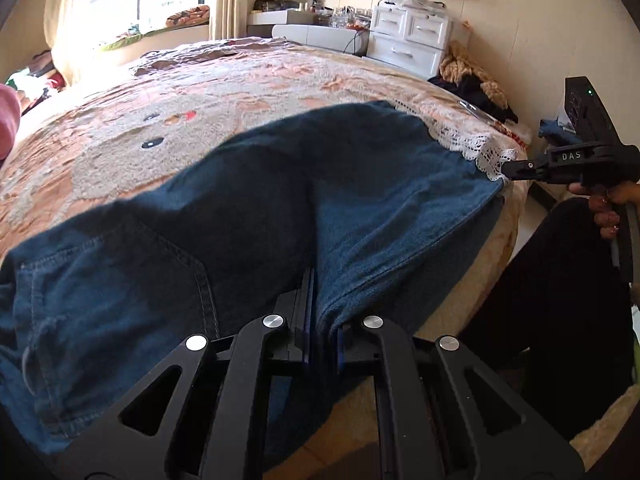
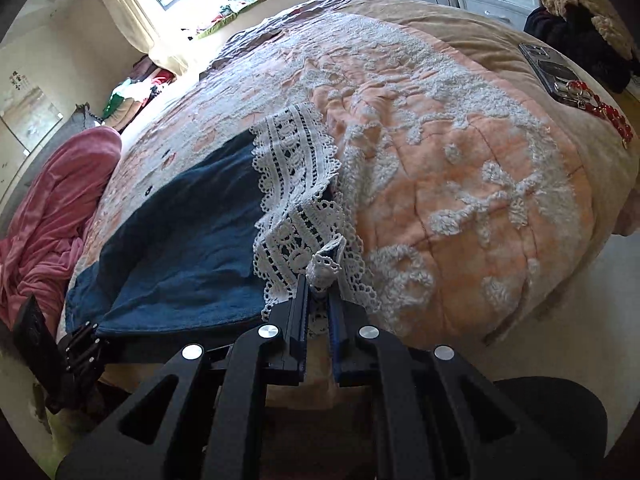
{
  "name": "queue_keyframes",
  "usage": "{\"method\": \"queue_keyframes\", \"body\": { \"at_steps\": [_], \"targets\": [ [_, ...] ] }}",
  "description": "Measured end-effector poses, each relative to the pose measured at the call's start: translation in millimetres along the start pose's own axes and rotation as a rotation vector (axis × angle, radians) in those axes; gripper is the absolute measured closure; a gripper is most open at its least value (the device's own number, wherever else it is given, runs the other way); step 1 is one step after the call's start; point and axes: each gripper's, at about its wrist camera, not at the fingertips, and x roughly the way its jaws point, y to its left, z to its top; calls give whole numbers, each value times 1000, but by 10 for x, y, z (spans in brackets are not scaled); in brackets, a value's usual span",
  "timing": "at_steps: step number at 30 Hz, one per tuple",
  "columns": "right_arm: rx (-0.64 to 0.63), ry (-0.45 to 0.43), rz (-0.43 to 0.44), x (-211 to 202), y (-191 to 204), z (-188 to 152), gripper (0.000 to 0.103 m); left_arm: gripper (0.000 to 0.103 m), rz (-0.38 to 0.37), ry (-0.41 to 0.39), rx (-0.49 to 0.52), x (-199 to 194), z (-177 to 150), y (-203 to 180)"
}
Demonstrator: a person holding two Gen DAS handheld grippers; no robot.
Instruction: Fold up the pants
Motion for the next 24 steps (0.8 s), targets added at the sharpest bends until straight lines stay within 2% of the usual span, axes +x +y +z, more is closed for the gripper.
{"method": "queue_keyframes", "body": {
  "at_steps": [2,4,7,9,11,14,16,20,24],
  "targets": [
    [-3,3,0,-20,-24,-33,95,99,-5,1,3,-13,-8,-16],
    [-12,7,-20,-81,-37,-53,86,99,-10,0,-1,-30,-2,-10],
    [-35,-55,-67,-283,-28,-50,85,99,-7,-1,5,-46,0,-35],
    [-56,-125,-42,-418,55,4,85,99,-11,-4,11,-68,-2,-64],
    [-124,-143,-8,-399,224,78,79,99,-16,-5,12,-104,-6,-94],
    [-224,-115,19,-172,504,152,78,97,-33,-10,-3,-203,-7,-105],
    [-268,-68,24,32,622,170,78,92,-51,-28,-19,-306,17,-104],
    [-276,62,1,399,612,43,78,89,-57,-75,-27,-456,115,-100],
    [-280,60,21,391,527,-109,77,87,-85,-75,-74,-407,208,-49]
  ]
}}
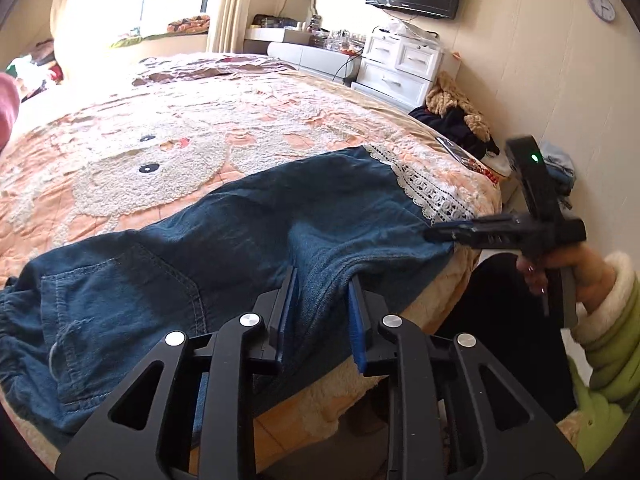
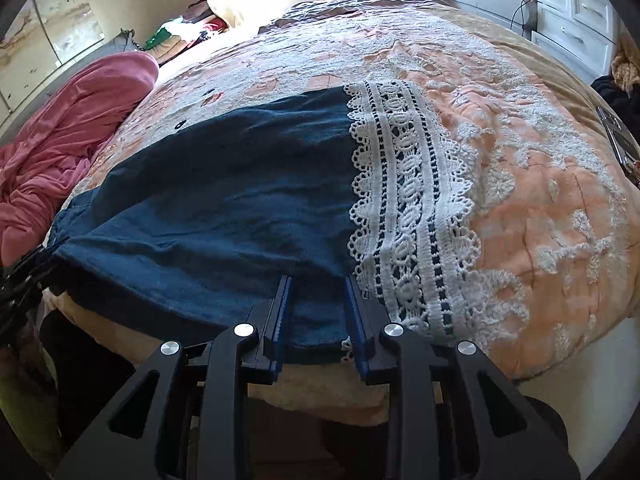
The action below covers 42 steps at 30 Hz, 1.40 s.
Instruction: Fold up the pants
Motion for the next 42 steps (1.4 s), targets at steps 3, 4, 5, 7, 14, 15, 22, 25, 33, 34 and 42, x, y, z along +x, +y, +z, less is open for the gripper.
{"method": "queue_keyframes", "body": {
  "at_steps": [3,4,5,7,14,15,22,25,33,34,42],
  "targets": [
    [17,7,30,-31,-54,-56,78,86,-33,-28,-11,-101,58,-10],
    [22,7,37,-21,-66,-64,78,84,-38,-45,-5,-158,79,-20],
    [23,9,39,-15,-70,-61,78,79,-37,-66,-1,-224,100,-23],
    [18,12,33,-1,-67,-49,78,77,-34,-104,-3,-364,141,-12],
    [30,16,47,-51,-66,-12,78,77,5,-44,-39,-184,336,35],
    [31,4,49,-106,-68,12,78,77,19,-15,-29,-92,331,29],
    [-37,-30,7,-141,2,264,68,77,37,173,25,525,-219,-139],
    [-25,-3,2,8,-86,209,68,77,67,164,100,483,-294,-240],
    [-117,-83,86,-318,211,589,66,74,8,43,124,214,65,-268],
    [-147,-99,108,-341,331,733,66,74,-1,39,120,256,114,-261],
    [-408,44,174,400,1412,1626,66,74,-22,120,110,640,-152,-207]
  ]
}}
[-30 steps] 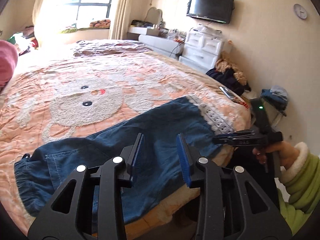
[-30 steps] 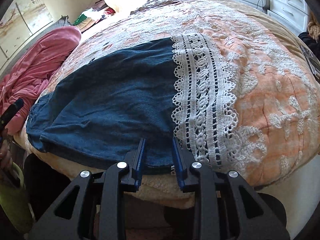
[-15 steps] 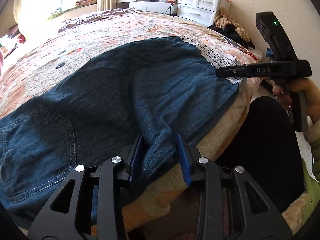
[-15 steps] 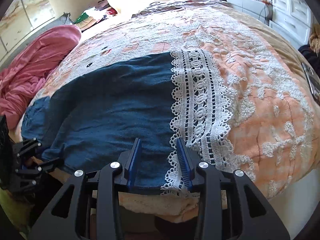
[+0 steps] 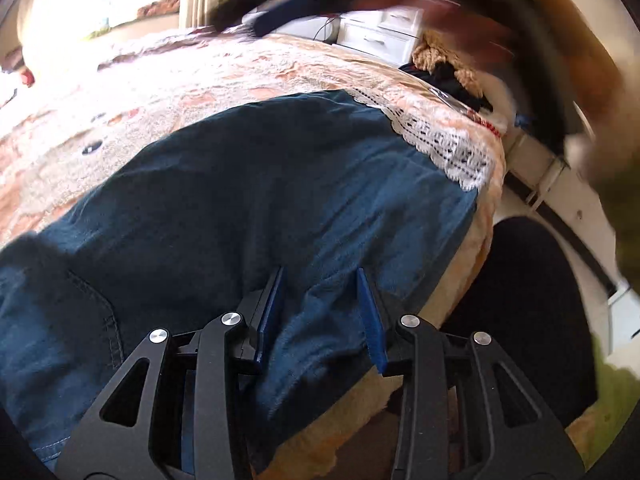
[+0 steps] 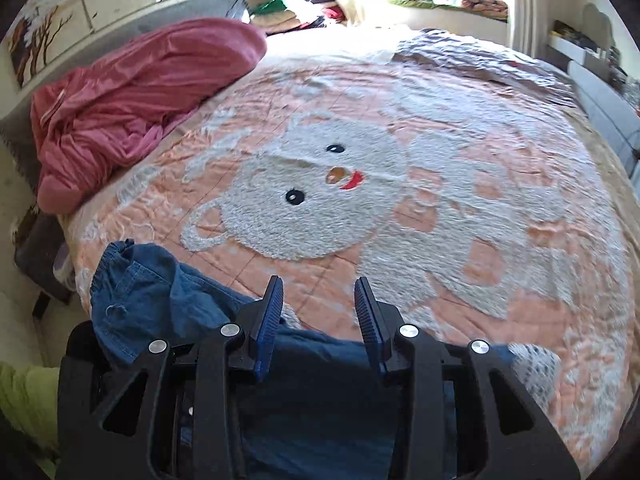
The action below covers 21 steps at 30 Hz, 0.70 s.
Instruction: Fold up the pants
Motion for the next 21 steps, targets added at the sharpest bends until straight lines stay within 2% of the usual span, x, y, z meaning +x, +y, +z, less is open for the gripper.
{"method": "queue_keyframes", "body": {
  "at_steps": [2,4,10,14,19,21],
  "targets": [
    [-36,85,6,292,81,44,66,75,-23,3,-11,-23,1,20],
    [-38,144,2,455,121,-77,67,75,-43,1,-22,-27,-35,72],
    [-50,244,-19,419,149,-618,66,74,-54,-5,-21,-13,-51,87],
    [-60,223,-28,336,216,-733,66,74,-58,-6,-27,-12,-55,87],
    [-133,143,13,371,404,-535,66,74,-64,-9,-33,-24,-60,104],
    [-178,130,1,420,503,-434,66,74,-68,-10,-37,-46,-63,139]
  ]
}}
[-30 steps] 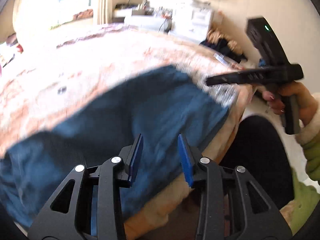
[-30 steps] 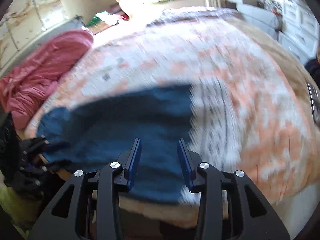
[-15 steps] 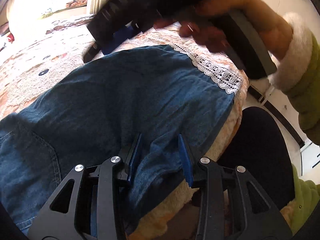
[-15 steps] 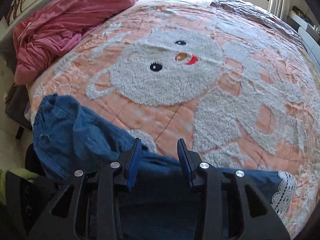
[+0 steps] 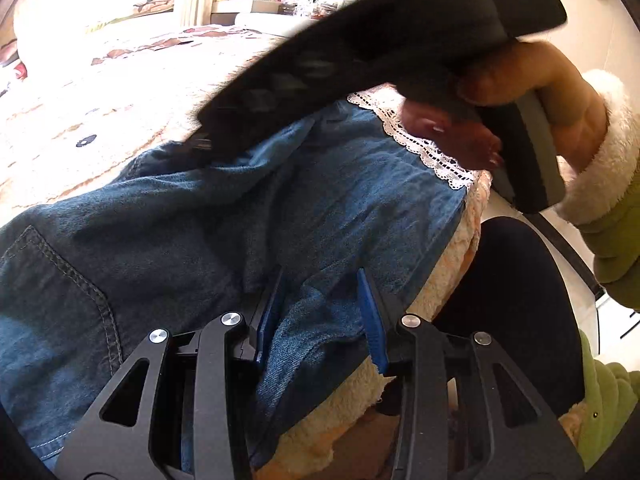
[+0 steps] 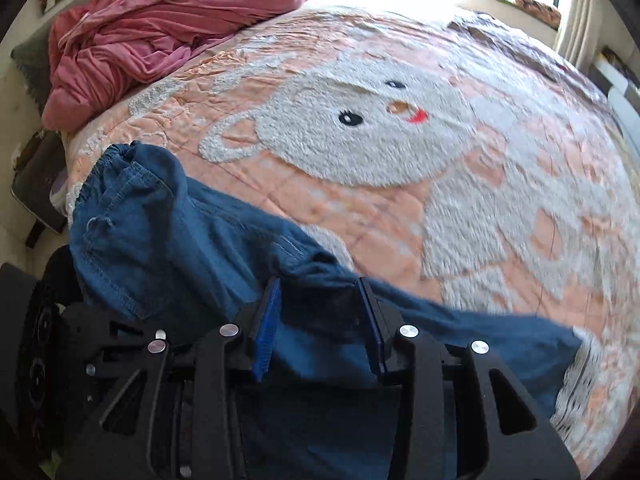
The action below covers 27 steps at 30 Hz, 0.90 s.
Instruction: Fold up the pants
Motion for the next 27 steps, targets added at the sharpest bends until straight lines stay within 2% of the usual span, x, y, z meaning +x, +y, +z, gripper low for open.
{"method": "queue_keyframes", "body": {
  "at_steps": [3,5,6,8,10,12,14,17,20,21,22,23,25,27],
  "targets": [
    [-40,44,-27,177,59,116,66,74,-3,-2,-1,-29,-4,25],
    [-24,82,-26,317,30,148,86,74,-7,-3,-5,-38,-8,48],
    [-11,67,-10,326,15,161,93,74,-8,-3,-7,-44,-4,59],
    [46,5,-3,246,-74,201,95,74,-14,-8,-20,-67,1,94],
    [100,-103,-4,86,-197,309,96,74,-17,-8,-28,-75,12,128],
    [119,-145,-9,56,-282,437,96,74,-18,-9,-31,-83,23,154],
    [140,-118,-12,194,-343,559,97,74,-16,-12,-30,-95,23,181],
    [113,-53,-66,521,-351,612,97,74,-14,-14,-29,-111,21,197],
    [108,-57,-96,661,-348,573,90,74,-15,-14,-27,-125,18,221],
    [134,-84,-81,604,-385,545,80,74,-17,-15,-28,-132,19,226],
    [173,-109,-45,508,-432,514,76,73,-21,-17,-30,-136,23,232],
    [226,-155,4,334,-531,438,67,73,-26,-22,-31,-147,24,252],
    [282,-241,34,-28,-681,236,63,53,-40,-54,-23,-223,31,241],
    [343,-320,11,-412,-919,-29,60,50,-46,-112,-12,-366,81,227]
  ]
}}
